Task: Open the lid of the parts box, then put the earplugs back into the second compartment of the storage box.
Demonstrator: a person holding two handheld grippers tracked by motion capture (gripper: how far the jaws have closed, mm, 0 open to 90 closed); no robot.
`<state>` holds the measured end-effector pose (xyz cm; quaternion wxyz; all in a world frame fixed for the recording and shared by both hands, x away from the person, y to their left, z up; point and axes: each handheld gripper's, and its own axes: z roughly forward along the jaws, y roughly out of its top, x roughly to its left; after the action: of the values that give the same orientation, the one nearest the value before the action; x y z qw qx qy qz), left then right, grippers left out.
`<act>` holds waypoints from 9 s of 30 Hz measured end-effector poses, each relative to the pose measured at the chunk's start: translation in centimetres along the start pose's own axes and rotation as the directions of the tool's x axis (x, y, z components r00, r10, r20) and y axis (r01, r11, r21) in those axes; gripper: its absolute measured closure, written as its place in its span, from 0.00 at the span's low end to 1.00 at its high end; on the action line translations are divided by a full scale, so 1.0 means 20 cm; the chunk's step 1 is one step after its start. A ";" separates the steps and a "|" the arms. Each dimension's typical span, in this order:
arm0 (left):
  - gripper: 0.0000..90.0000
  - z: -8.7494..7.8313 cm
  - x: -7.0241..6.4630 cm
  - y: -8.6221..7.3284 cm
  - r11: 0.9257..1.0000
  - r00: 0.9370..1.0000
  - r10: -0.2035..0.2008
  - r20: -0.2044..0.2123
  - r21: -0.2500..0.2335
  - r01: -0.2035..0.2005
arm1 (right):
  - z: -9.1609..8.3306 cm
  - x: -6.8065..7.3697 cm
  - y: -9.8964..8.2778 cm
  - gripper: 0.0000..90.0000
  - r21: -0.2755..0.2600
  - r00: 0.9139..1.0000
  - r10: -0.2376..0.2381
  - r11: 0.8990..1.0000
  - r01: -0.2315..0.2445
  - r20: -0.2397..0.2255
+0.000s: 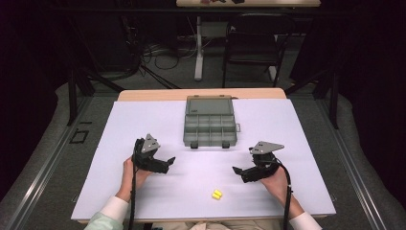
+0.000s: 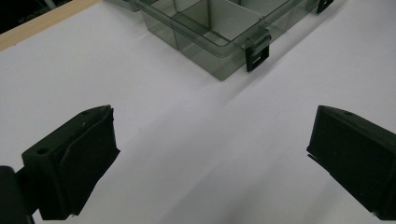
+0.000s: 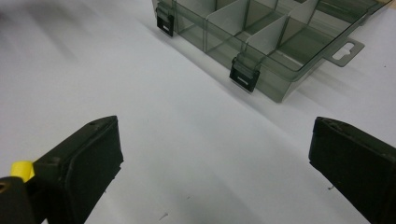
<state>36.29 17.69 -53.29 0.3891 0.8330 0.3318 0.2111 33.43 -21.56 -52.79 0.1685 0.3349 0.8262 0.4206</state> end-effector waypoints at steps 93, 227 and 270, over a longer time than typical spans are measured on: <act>0.00 -0.05 -0.04 -0.06 1.000 1.000 0.002 0.005 0.009 -0.002 | 0.14 0.41 -0.03 0.93 0.188 0.958 -0.063 0.975 0.118 -0.278; 0.00 -0.04 -0.05 -0.05 1.000 1.000 0.025 0.004 -0.011 -0.025 | 0.14 0.12 0.34 0.94 -0.094 0.993 -0.113 0.989 0.115 0.027; 0.00 -0.04 -0.05 -0.05 1.000 1.000 0.028 0.011 -0.010 -0.028 | 0.32 0.00 0.56 0.94 -0.066 0.992 -0.106 0.992 0.110 0.062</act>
<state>34.74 17.74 -53.66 0.3919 0.8369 0.3169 0.2137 41.58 -13.11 -47.56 0.2265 0.2957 0.8228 0.4292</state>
